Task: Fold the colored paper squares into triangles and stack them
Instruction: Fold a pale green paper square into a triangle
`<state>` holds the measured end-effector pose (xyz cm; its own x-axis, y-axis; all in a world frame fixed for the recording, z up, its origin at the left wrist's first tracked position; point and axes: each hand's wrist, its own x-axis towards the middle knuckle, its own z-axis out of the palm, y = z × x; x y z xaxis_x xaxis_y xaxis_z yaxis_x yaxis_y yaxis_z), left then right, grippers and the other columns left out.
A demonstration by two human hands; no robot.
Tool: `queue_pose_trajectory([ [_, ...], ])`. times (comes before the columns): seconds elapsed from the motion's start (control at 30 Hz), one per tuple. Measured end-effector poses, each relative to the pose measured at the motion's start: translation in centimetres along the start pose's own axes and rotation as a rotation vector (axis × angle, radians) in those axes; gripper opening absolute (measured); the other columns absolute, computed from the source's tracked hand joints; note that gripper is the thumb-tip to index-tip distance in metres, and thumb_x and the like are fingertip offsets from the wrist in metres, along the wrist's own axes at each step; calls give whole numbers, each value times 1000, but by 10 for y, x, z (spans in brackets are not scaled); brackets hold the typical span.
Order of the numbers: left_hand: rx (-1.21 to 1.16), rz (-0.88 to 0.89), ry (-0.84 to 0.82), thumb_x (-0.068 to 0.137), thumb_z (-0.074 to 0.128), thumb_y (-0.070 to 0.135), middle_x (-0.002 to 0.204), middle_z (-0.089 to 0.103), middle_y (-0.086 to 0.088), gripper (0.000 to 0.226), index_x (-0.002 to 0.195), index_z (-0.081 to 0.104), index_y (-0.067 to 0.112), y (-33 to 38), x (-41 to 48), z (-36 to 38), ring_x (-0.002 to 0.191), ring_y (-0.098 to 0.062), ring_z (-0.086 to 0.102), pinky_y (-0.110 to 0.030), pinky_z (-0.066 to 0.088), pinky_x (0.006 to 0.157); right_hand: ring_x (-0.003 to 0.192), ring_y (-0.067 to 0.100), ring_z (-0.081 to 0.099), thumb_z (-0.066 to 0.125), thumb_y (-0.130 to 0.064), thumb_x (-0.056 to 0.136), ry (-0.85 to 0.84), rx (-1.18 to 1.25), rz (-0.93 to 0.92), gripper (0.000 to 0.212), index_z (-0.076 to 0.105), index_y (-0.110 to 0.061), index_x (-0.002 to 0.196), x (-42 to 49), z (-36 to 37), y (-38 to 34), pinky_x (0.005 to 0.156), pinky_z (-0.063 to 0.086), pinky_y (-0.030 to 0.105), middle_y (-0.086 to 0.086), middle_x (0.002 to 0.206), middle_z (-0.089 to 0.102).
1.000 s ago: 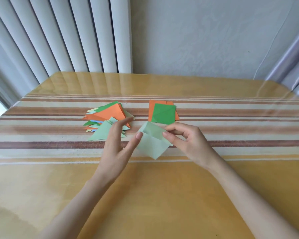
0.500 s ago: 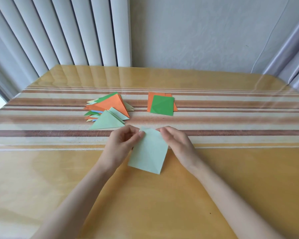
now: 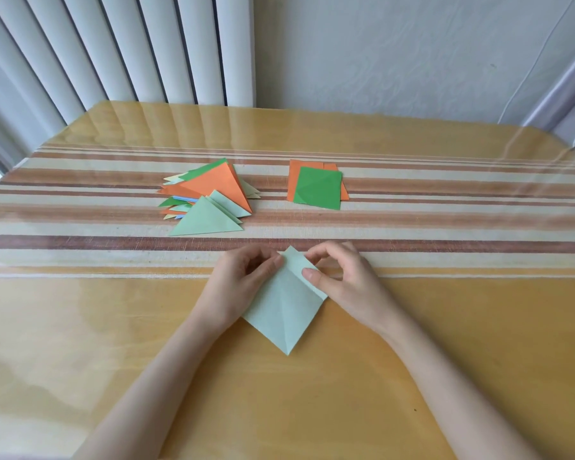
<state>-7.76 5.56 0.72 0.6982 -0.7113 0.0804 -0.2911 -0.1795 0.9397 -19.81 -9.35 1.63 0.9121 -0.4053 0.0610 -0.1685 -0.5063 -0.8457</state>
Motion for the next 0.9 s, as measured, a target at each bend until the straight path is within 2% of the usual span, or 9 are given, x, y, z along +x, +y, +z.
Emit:
queue_pose_trajectory([
  [0.07,25,21,12,93,61,21,76,68,6,13,82,65,16,0,-2,0,66,-3,57,-20,43,61,93,6,61,66,-14,89,-44,139,4,25,57,-28,108,-2,1,-4,85,47,25,-9,93,65],
  [0.17,3,13,8,95,59,20,69,63,11,14,82,62,15,0,-5,1,63,-3,53,-20,40,58,89,3,62,65,-6,89,62,187,-22,30,57,-29,105,-4,8,-4,78,49,23,-7,94,67],
  [0.3,-12,-63,62,96,59,24,63,53,8,22,77,58,12,0,-3,-1,61,-8,43,-25,33,58,102,17,49,56,8,77,352,-295,-360,37,61,-9,109,1,0,8,87,44,34,1,103,58],
  [0.4,-121,-162,153,94,61,28,68,51,-1,29,68,56,15,3,0,-3,65,-14,43,-30,31,60,107,23,47,41,22,63,293,-348,-488,61,60,-9,112,-3,-7,6,96,38,28,4,113,54],
  [0.53,-265,-249,266,87,62,36,74,59,-3,23,75,60,17,3,3,-7,72,-18,51,-35,39,69,121,21,40,56,14,70,102,-434,-495,65,48,-22,124,-8,5,5,107,30,27,3,131,40],
  [0.6,-323,-259,303,87,58,35,76,57,-3,20,80,57,16,1,4,-7,75,-19,52,-39,41,71,123,21,38,69,-9,77,46,-478,-487,55,49,-23,126,-7,9,8,109,28,29,1,134,38],
  [0.7,-357,-268,291,97,53,17,80,58,-4,15,83,51,15,2,4,-5,78,-21,59,-38,48,73,116,23,44,61,-38,84,128,-536,-509,37,63,-17,113,-4,13,8,102,35,34,5,123,52],
  [0.8,-355,-243,244,97,52,10,80,62,-4,13,84,50,12,7,1,-3,78,-17,67,-29,56,69,104,24,50,56,-29,90,269,-509,-526,23,72,-12,92,-1,14,10,91,42,37,5,105,61],
  [0.9,14,-97,261,90,60,8,71,62,9,18,79,49,17,6,-4,-4,66,-3,62,-21,46,62,96,23,50,56,-24,90,330,-522,-481,22,73,-11,85,1,10,19,83,43,39,3,95,62],
])
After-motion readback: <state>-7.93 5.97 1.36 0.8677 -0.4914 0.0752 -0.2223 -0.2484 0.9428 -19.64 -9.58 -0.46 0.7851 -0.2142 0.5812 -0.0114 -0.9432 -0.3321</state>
